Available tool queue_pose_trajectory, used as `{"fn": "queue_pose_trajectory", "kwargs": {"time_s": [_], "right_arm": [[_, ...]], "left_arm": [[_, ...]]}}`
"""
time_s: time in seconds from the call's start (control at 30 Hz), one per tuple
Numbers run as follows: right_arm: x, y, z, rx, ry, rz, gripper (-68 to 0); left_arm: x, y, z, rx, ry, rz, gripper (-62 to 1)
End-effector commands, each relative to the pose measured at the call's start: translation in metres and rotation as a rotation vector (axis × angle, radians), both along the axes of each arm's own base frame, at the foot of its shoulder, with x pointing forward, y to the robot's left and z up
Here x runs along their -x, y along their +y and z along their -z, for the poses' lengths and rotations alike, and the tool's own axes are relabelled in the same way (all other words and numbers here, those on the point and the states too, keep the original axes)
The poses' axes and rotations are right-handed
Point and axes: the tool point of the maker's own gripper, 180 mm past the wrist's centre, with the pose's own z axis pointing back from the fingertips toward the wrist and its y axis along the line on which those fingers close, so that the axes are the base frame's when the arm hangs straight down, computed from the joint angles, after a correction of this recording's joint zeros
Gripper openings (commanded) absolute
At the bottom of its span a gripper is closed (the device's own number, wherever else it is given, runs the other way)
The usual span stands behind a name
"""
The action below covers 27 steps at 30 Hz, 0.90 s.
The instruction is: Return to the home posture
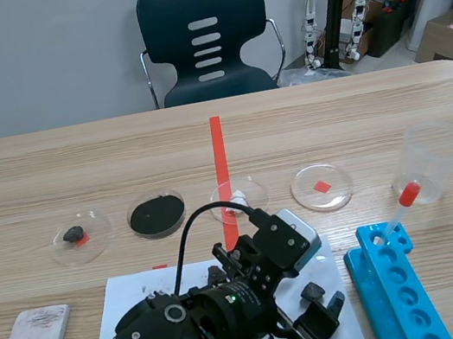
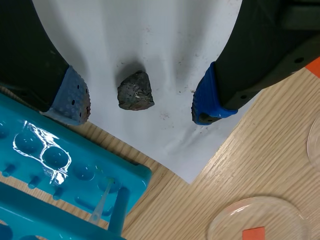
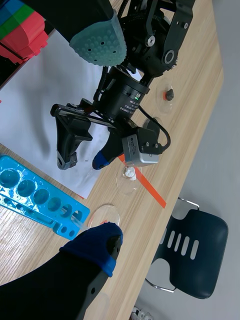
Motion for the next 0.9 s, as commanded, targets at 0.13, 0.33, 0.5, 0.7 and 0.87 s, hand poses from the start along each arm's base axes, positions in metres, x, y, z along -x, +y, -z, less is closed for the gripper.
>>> {"fn": "queue_pose_trajectory", "kwargs": {"time_s": [0.13, 0.33, 0.5, 0.7, 0.87], "right_arm": [[-0.004, 0.002, -0.01, -0.019, -0.036, -0.006, 0.4], [-0.004, 0.002, -0.01, -0.019, -0.036, -0.006, 0.4], [-0.004, 0.002, -0.01, -0.019, -0.036, -0.006, 0.4], [-0.004, 0.002, -0.01, -0.019, -0.036, -0.006, 0.4], [-0.004, 0.002, -0.01, -0.019, -0.036, -0.006, 0.4]], "left_arm": [[-0.012, -0.009, -0.027, 0.052, -0.054, -0.011, -14.2], [-0.023, -0.005, -0.047, 0.058, -0.114, -0.013, -8.3], [-0.026, -0.004, -0.058, 0.034, -0.183, 0.014, 1.4], [-0.027, -0.005, -0.063, 0.039, -0.197, 0.015, 1.4], [-0.033, 0.005, -0.06, 0.019, -0.201, -0.001, 1.4]]}}
